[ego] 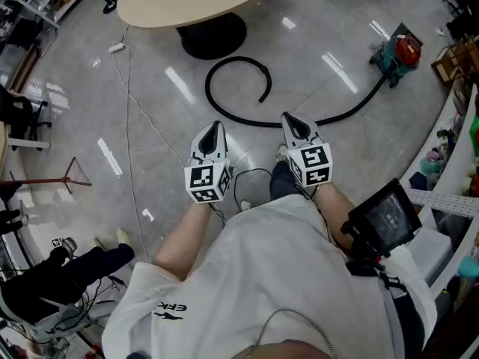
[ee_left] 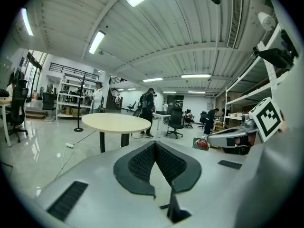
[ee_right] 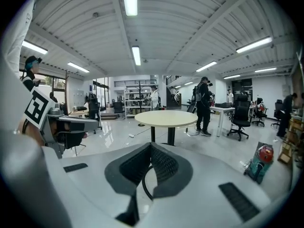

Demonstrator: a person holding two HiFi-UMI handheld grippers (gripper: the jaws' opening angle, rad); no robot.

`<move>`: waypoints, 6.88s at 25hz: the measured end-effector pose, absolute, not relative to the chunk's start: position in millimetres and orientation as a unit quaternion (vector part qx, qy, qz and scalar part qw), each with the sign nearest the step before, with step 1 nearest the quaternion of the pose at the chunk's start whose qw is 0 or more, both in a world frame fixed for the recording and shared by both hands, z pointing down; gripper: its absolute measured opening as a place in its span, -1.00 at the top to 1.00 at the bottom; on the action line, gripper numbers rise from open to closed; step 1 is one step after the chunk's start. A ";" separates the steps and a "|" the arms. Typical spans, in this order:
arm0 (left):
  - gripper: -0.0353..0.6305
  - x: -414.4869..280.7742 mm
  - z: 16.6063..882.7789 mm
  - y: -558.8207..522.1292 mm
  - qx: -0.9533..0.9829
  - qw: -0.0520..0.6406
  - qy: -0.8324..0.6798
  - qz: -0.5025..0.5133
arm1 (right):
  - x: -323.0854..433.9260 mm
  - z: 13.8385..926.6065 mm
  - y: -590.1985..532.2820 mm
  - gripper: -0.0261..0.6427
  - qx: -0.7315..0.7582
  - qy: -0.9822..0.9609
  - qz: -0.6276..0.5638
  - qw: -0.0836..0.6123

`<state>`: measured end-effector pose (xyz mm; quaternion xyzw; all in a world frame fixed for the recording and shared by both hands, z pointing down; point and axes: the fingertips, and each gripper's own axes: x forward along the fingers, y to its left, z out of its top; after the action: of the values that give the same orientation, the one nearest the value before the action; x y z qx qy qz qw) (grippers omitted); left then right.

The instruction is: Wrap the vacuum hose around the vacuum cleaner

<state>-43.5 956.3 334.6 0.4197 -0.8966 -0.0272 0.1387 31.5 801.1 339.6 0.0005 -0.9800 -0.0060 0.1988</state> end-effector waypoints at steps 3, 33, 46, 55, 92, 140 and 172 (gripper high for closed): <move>0.88 -65.1 345.3 924.7 0.410 0.152 -0.899 -0.018 | 10.8 354.7 759.0 0.91 0.000 -0.977 0.002 0.211; 0.88 -292.4 613.5 834.9 0.285 0.327 -0.900 0.033 | -211.6 643.8 568.3 0.91 -0.026 -0.913 0.067 0.402; 0.88 -349.6 889.1 872.6 0.242 0.385 -0.889 0.060 | -279.6 907.4 538.1 0.91 -0.008 -0.890 0.068 0.451; 0.88 -384.4 1078.5 892.8 0.197 0.433 -0.879 0.027 | -316.8 1081.3 510.6 0.91 -0.008 -0.883 0.049 0.467; 0.19 -386.3 1287.6 905.1 0.084 0.579 -0.811 -0.021 | -352.0 1257.2 441.6 0.33 0.060 -0.824 0.012 0.563; 0.33 -303.4 307.9 672.7 0.465 0.160 -0.867 0.082 | 34.8 650.3 391.2 0.39 0.219 -0.817 0.296 0.443; 0.33 -180.3 143.5 456.3 0.749 0.007 -0.653 0.110 | 261.1 535.2 456.6 0.39 0.425 -0.768 0.364 0.312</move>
<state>-180.3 456.3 143.5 0.7493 -0.6530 0.1099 0.0067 261.1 456.6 535.2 0.4248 -0.7682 0.3635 0.3118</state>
